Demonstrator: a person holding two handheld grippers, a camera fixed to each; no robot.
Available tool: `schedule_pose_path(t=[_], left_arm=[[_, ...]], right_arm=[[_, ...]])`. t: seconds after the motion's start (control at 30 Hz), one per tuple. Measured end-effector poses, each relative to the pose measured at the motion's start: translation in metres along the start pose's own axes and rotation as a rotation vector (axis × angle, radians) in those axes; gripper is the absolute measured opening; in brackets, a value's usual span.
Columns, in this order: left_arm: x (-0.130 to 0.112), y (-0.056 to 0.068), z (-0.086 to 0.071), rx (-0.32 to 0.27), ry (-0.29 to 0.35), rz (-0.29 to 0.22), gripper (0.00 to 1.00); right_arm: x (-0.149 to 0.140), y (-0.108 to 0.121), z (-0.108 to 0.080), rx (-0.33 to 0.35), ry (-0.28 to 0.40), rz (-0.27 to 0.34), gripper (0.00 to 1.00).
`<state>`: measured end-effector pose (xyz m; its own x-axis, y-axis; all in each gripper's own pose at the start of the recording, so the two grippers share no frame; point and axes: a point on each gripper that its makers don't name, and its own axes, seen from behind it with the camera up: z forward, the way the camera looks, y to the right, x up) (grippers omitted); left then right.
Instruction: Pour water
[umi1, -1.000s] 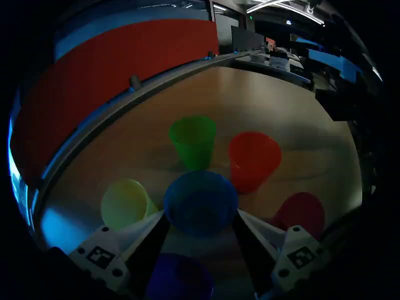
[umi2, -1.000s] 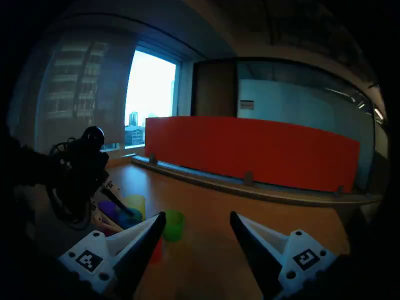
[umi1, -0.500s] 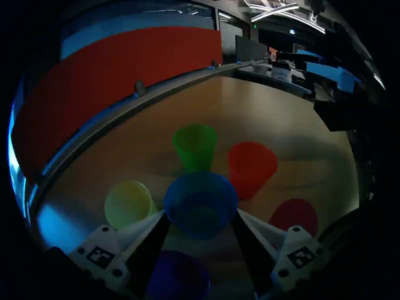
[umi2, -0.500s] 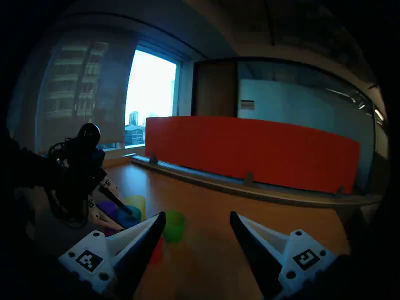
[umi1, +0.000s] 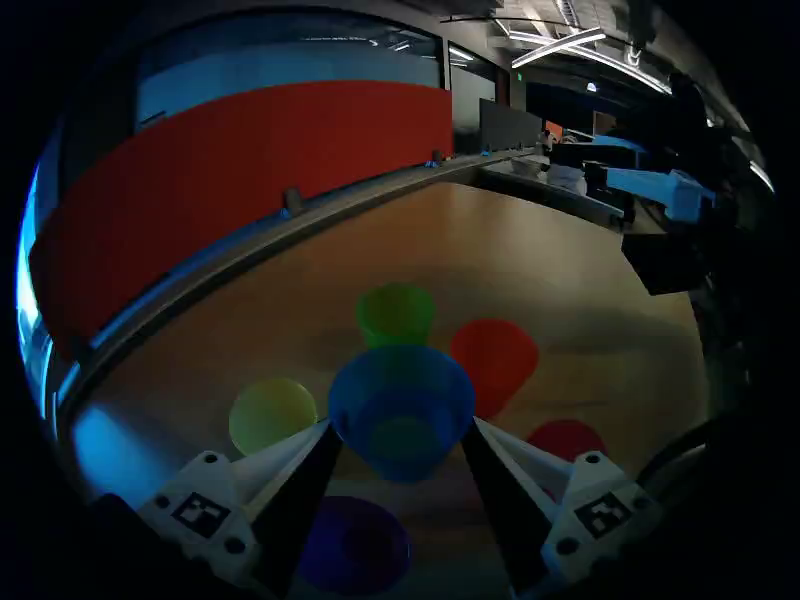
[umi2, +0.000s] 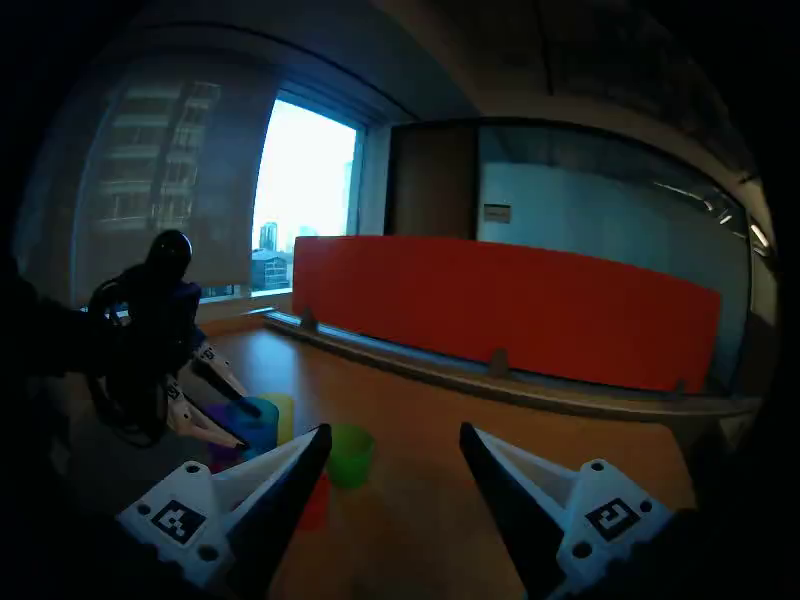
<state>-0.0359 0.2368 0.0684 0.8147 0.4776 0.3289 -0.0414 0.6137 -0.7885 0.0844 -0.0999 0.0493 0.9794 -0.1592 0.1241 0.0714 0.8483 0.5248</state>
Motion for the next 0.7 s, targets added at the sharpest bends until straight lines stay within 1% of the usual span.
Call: schedule_pose_path(t=[0.37,0.7], left_arm=[[0.023,-0.002,-0.021,0.03,0.095,-0.023,0.83],[0.048,-0.007,-0.042,0.06,0.191,-0.031,0.82]], right_arm=[[0.005,-0.005,0.002,0.005,0.003,-0.01,0.99],[0.004,-0.011,0.008,0.014,0.003,-0.019,0.99]])
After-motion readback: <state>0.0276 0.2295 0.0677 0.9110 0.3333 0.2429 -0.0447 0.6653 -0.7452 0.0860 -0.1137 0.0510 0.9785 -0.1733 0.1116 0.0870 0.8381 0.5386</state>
